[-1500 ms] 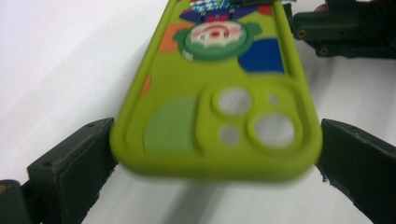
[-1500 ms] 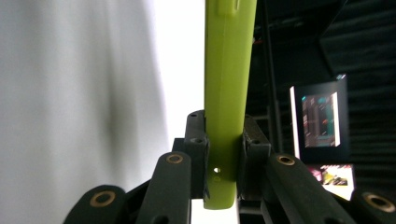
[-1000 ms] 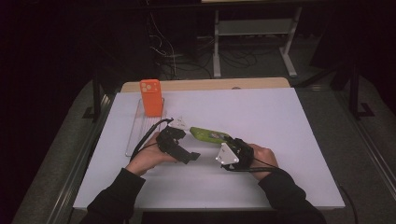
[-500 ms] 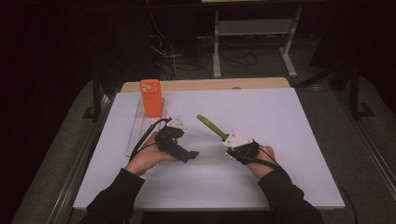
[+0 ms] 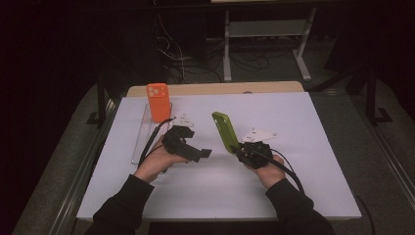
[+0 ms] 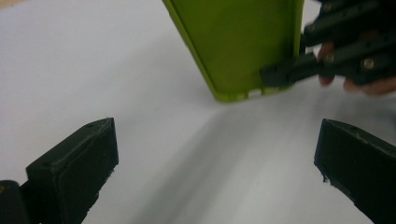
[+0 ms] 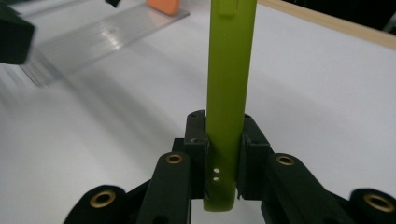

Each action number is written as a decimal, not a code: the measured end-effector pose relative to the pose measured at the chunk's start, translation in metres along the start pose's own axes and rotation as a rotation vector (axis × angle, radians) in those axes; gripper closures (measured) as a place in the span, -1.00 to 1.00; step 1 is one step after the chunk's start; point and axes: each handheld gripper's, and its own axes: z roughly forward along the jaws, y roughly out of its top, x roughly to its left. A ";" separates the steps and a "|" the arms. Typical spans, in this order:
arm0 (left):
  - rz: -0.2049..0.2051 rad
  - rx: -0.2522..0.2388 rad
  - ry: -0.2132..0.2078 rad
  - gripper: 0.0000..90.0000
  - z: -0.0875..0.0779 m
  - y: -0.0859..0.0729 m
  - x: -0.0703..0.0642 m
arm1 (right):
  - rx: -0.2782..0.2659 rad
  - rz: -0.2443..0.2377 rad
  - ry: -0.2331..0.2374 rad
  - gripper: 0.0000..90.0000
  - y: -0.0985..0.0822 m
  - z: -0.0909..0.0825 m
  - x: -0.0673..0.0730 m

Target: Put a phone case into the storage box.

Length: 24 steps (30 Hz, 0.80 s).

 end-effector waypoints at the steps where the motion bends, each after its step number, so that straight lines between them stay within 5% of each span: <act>1: -0.002 -0.010 0.000 -1.00 0.000 0.002 0.001 | 0.000 0.008 0.010 0.68 0.000 0.000 -0.001; 9: -0.071 -0.115 -0.031 -1.00 0.005 0.020 0.004 | -0.026 0.054 0.052 0.68 0.001 0.002 0.004; 24: -0.077 -0.159 -0.052 -1.00 0.038 0.044 -0.008 | -0.042 0.063 0.063 0.68 0.002 0.001 0.009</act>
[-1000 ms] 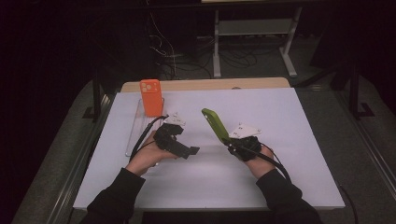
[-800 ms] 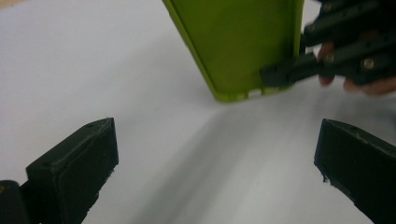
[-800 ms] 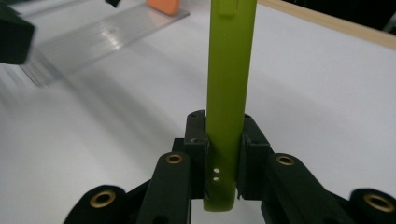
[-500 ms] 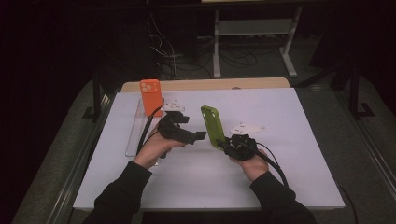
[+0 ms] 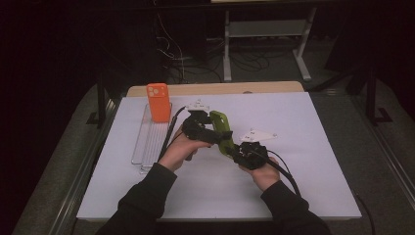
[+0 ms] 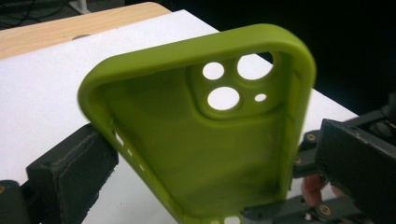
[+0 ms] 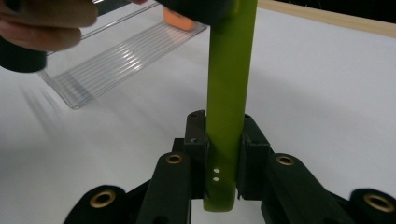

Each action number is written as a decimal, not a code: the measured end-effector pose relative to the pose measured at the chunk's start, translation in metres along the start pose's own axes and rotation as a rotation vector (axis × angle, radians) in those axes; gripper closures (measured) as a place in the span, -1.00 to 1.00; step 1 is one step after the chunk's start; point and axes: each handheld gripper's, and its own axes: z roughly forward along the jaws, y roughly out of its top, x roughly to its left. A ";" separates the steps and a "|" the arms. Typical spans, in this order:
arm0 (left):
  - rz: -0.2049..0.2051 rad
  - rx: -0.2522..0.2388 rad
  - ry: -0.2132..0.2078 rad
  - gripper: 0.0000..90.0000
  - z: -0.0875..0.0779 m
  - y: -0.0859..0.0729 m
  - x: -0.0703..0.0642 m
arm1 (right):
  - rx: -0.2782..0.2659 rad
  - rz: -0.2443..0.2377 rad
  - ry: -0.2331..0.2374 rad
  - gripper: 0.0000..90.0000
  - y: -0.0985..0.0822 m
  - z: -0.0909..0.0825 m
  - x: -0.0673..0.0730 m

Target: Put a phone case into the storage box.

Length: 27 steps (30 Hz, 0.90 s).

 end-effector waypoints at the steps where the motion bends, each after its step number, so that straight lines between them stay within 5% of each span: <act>1: -0.002 -0.004 0.002 -1.00 0.001 0.000 0.000 | -0.004 -0.007 -0.003 0.68 0.000 0.000 0.000; 11: -0.034 -0.038 0.016 -0.83 0.006 0.001 0.001 | -0.005 -0.006 0.003 0.68 0.000 0.000 0.000; 23: -0.022 -0.054 0.007 -0.71 0.008 0.003 -0.001 | 0.008 -0.018 -0.002 0.66 0.000 -0.001 -0.001; 27: 0.000 -0.042 0.038 -0.68 0.006 0.003 0.000 | 0.018 -0.055 0.020 0.38 0.000 -0.002 -0.001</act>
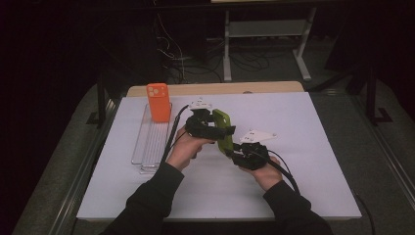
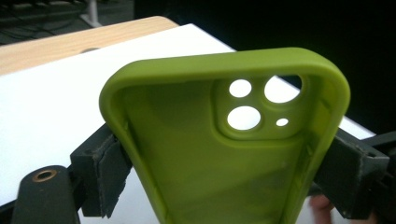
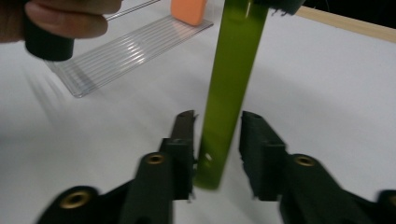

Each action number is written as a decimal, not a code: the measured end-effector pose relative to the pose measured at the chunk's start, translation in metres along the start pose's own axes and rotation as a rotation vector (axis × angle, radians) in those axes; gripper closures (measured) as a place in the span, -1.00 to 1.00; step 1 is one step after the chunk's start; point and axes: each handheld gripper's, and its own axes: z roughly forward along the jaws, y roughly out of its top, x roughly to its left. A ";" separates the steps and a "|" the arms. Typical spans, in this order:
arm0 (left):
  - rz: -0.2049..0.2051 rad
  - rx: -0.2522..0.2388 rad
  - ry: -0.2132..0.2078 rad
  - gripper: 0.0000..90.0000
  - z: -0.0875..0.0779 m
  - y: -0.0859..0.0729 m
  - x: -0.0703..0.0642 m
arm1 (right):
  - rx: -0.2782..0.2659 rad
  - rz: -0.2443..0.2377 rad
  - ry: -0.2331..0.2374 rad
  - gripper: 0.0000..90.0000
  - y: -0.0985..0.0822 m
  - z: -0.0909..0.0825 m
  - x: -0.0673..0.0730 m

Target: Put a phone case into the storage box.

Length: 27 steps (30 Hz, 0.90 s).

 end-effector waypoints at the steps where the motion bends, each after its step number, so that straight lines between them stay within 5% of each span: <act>1: -0.009 -0.004 0.001 -0.68 -0.001 0.000 0.001 | -0.002 -0.013 0.005 0.30 0.000 0.000 -0.001; 6: 0.013 0.027 0.036 -0.68 -0.008 0.002 0.008 | 0.037 -0.024 0.016 -0.04 -0.001 -0.004 -0.009; 12: 0.016 0.058 0.066 -0.68 -0.017 0.003 0.016 | 0.079 -0.018 -0.030 -0.51 -0.007 -0.009 -0.021; 15: 0.024 0.068 0.079 -0.68 -0.023 0.005 0.019 | 0.108 -0.036 -0.003 -0.73 -0.012 -0.012 -0.029; 19: 0.027 0.072 0.091 -0.68 -0.030 0.007 0.022 | 0.140 -0.003 0.009 -0.96 -0.019 -0.018 -0.038; 27: 0.044 0.067 0.144 -0.68 -0.052 0.025 0.031 | 0.166 -0.012 0.010 -1.00 -0.038 -0.033 -0.047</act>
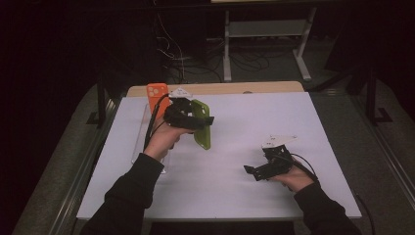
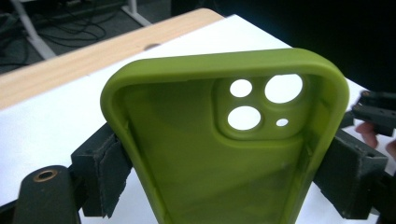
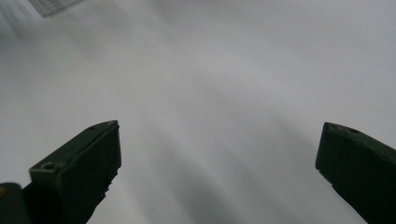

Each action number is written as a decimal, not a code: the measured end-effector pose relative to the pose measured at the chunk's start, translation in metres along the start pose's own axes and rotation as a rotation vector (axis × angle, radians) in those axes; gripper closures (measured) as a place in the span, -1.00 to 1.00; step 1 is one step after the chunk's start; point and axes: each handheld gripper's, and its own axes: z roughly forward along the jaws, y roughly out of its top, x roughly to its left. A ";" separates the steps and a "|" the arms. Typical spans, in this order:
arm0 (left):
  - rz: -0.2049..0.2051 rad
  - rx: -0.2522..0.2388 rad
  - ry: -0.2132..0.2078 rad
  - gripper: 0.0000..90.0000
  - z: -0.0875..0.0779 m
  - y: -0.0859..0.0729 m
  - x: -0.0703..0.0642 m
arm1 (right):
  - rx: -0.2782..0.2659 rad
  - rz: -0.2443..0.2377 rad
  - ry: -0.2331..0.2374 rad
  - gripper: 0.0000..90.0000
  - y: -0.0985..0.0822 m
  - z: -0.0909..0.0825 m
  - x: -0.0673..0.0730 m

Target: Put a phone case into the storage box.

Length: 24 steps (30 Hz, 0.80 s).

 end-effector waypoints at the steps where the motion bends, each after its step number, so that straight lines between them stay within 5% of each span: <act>1: 0.006 0.004 0.010 -0.68 -0.003 0.002 0.002 | 0.004 0.008 -0.003 -1.00 -0.002 -0.001 0.000; 14: -0.002 -0.003 0.152 -0.68 -0.037 0.021 0.041 | 0.000 0.005 -0.023 -1.00 -0.028 -0.012 -0.005; 24: -0.033 -0.002 0.276 -0.68 -0.052 0.020 0.072 | 0.008 0.012 -0.017 -1.00 -0.040 -0.020 -0.003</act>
